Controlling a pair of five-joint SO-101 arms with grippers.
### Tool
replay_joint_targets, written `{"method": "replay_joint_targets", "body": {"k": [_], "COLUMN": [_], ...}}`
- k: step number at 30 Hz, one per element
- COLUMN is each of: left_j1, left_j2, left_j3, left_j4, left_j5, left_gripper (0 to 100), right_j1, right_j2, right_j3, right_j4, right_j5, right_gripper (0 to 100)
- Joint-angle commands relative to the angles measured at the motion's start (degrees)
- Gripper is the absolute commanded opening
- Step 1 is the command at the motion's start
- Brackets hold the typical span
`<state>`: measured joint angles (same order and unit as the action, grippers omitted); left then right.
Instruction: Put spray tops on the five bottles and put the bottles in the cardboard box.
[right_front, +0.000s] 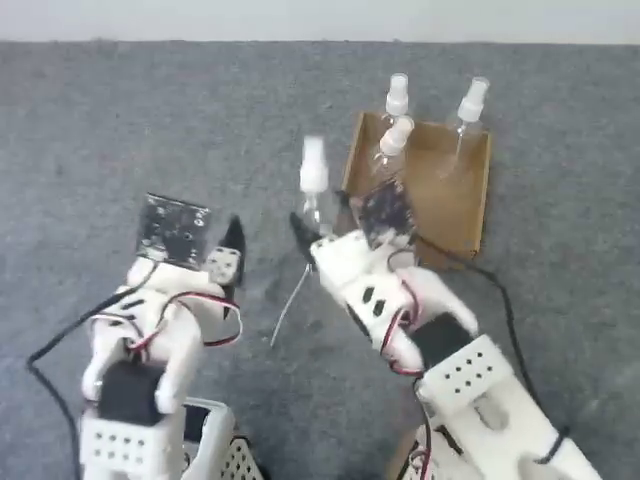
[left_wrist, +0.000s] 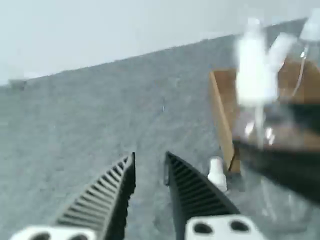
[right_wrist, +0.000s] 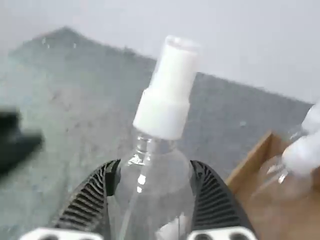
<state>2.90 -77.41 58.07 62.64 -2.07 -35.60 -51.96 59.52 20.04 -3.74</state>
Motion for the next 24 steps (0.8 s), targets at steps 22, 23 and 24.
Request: {"method": "replay_joint_targets", "body": {"k": [22, 23, 24], "left_j1": [9.4, 9.4, 9.4], "left_j2": [-20.4, -20.3, -20.3], "left_j3": [17.6, 17.6, 17.7], "left_j4": [-4.5, -4.5, -4.5], "left_j5": [3.6, 3.6, 3.6], "left_gripper": [25, 25, 25], "right_j1": [-8.2, -8.1, -8.1], "right_j2": [7.4, 6.5, 5.6], "right_j3": [-30.1, -30.1, -30.1], "right_j4": [23.9, 24.9, 26.0], "right_j5": [-0.4, -0.4, -0.4], "right_gripper": [0.6, 0.6, 0.6]}}
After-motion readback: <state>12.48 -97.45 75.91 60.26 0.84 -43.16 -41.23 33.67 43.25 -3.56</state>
